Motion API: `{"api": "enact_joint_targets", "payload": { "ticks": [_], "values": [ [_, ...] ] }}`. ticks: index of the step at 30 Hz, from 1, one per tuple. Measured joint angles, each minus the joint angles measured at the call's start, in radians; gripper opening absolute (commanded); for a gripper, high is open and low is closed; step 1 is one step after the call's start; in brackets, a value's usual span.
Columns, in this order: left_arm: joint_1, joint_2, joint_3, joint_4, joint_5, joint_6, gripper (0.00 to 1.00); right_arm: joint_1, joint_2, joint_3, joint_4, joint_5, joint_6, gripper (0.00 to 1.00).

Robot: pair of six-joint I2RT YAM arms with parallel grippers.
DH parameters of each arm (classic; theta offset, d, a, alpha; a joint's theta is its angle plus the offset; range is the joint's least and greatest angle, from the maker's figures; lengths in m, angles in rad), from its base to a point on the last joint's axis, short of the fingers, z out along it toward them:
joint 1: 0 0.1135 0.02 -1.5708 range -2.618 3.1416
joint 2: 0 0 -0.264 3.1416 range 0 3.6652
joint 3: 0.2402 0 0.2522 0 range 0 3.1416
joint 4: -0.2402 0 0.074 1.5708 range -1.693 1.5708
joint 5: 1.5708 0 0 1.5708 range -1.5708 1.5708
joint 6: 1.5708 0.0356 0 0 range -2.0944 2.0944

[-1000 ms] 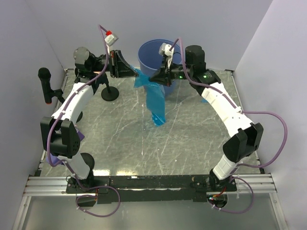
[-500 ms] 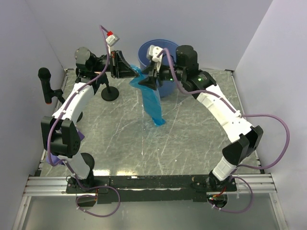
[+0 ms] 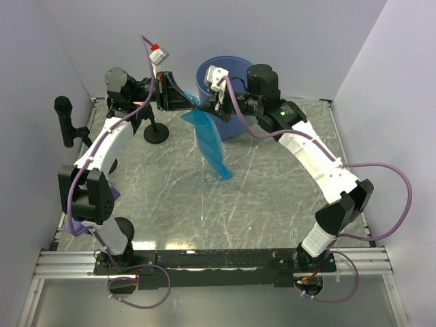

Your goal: Put the trash bags into the trash bin

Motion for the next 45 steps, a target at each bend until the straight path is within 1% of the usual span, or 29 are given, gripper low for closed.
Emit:
{"api": "enact_joint_targets", "payload": {
  "ticks": [4,9,12,13,15,16,18,22,25,27,31,32,33,35,40,45],
  "values": [
    [0.004,0.0,0.0,0.002,0.003,-0.005,0.01,-0.02,0.0,0.0,-0.006,-0.032,0.006,0.0],
    [0.017,0.0,-0.001,0.02,0.011,-0.019,0.01,-0.107,-0.007,-0.001,-0.029,-0.138,0.045,0.0],
    [0.024,-0.001,-0.016,0.048,0.011,-0.03,0.01,-0.131,-0.024,-0.013,-0.038,-0.17,0.066,0.0],
    [0.025,-0.001,-0.019,0.053,0.011,-0.037,0.01,-0.13,-0.033,-0.022,-0.039,-0.18,0.073,0.03],
    [0.026,-0.001,-0.024,0.056,0.01,-0.044,0.01,-0.127,-0.053,-0.04,-0.038,-0.196,0.085,0.33],
    [0.026,-0.001,-0.024,0.059,0.01,-0.045,0.01,-0.123,-0.06,-0.046,-0.037,-0.2,0.092,0.41],
    [0.026,-0.001,-0.024,0.064,0.009,-0.047,0.01,-0.113,-0.069,-0.051,-0.029,-0.198,0.103,0.48],
    [0.025,-0.001,-0.024,0.064,0.009,-0.048,0.01,-0.069,-0.064,-0.05,-0.006,-0.148,0.101,0.5],
    [0.023,-0.001,-0.024,0.063,0.009,-0.048,0.01,-0.04,-0.035,-0.022,0.009,-0.112,0.101,0.45],
    [0.019,-0.001,-0.024,0.062,0.009,-0.047,0.01,-0.029,-0.002,0.009,0.025,-0.097,0.103,0.4],
    [0.016,-0.001,-0.025,0.063,0.009,-0.047,0.01,-0.029,0.041,0.039,0.03,-0.093,0.107,0.25],
    [0.016,-0.002,-0.026,0.063,0.008,-0.045,0.01,-0.028,0.048,0.041,0.029,-0.095,0.107,0.24],
    [0.017,-0.002,-0.028,0.063,0.008,-0.045,0.01,-0.028,0.051,0.041,0.022,-0.097,0.106,0.18],
    [0.018,-0.002,-0.029,0.063,0.008,-0.046,0.01,-0.028,0.053,0.041,0.017,-0.098,0.102,0.0],
    [0.016,-0.002,-0.029,0.063,0.01,-0.047,0.01,-0.028,0.053,0.041,0.016,-0.1,0.091,0.0],
    [0.016,-0.003,-0.029,0.063,0.011,-0.047,0.01,-0.045,0.047,0.031,0.02,-0.069,0.112,0.0]
  ]
}}
